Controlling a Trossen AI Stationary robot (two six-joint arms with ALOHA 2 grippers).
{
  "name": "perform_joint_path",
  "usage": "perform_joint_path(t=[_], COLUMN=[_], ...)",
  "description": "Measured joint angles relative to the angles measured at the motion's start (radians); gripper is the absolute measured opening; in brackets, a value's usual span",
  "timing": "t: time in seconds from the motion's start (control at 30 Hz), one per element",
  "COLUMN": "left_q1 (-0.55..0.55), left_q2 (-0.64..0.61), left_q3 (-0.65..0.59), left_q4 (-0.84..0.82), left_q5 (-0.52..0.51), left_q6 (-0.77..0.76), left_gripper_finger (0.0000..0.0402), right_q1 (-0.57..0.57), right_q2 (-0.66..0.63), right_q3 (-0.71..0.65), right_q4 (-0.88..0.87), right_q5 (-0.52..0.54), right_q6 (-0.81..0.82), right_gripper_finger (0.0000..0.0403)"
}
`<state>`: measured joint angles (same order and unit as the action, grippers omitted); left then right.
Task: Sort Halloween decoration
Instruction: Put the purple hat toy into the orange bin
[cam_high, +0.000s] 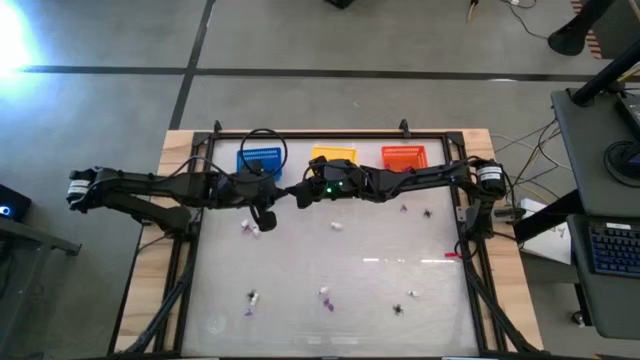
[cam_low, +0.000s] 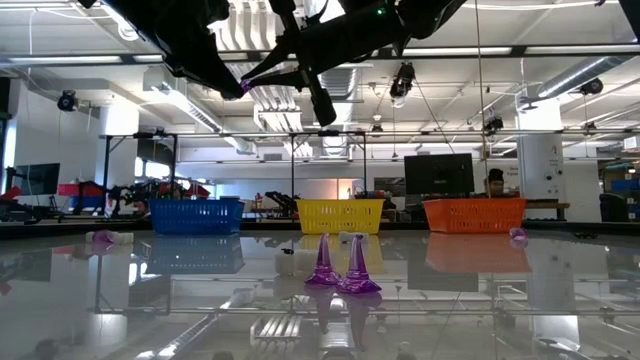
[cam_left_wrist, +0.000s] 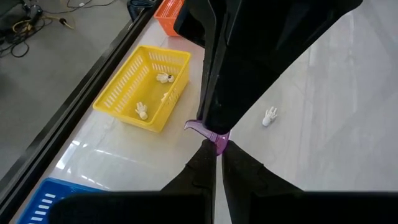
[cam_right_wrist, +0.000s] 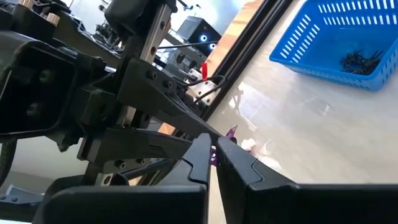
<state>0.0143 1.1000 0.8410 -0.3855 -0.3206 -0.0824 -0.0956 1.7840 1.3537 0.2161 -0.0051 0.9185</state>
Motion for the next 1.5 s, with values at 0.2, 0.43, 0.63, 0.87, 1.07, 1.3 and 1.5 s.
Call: perform_joint_path(t=[0.2, 0.43, 0.63, 0.87, 1.07, 1.3, 1.5], left_q1=[0.000, 0.000, 0.002, 0.001, 0.002, 0.001, 0.001], left_q2=[0.000, 0.000, 0.000, 0.000, 0.000, 0.007, 0.032], left_q3=[0.000, 0.000, 0.000, 0.000, 0.000, 0.001, 0.001], left_q4=[0.001, 0.002, 0.014, 0.012, 0.009, -0.012, -0.015], left_q5=[0.000, -0.001, -0.006, -0.005, -0.006, -0.002, -0.003], left_q6=[0.000, 0.041, 0.073, 0.096, 0.096, 0.096, 0.096], left_gripper_finger=[0.0000, 0.0000, 0.0000, 0.0000, 0.0000, 0.0000, 0.0000], right_q1=[0.000, 0.000, -0.014, -0.022, -0.040, -0.042, -0.042], right_q2=[-0.001, -0.001, -0.001, -0.001, 0.000, 0.000, 0.000], right_q3=[0.000, 0.000, 0.000, 0.000, 0.000, 0.000, 0.000], right_q4=[-0.001, -0.002, -0.002, -0.002, -0.001, -0.003, -0.002], right_q5=[-0.001, -0.003, -0.013, -0.020, -0.049, -0.075, -0.081], right_q6=[0.028, 0.052, 0.077, 0.077, 0.077, 0.111, 0.111], right_gripper_finger=[0.0009, 0.0032, 0.0059, 0.0064, 0.0055, 0.0059, 0.0070])
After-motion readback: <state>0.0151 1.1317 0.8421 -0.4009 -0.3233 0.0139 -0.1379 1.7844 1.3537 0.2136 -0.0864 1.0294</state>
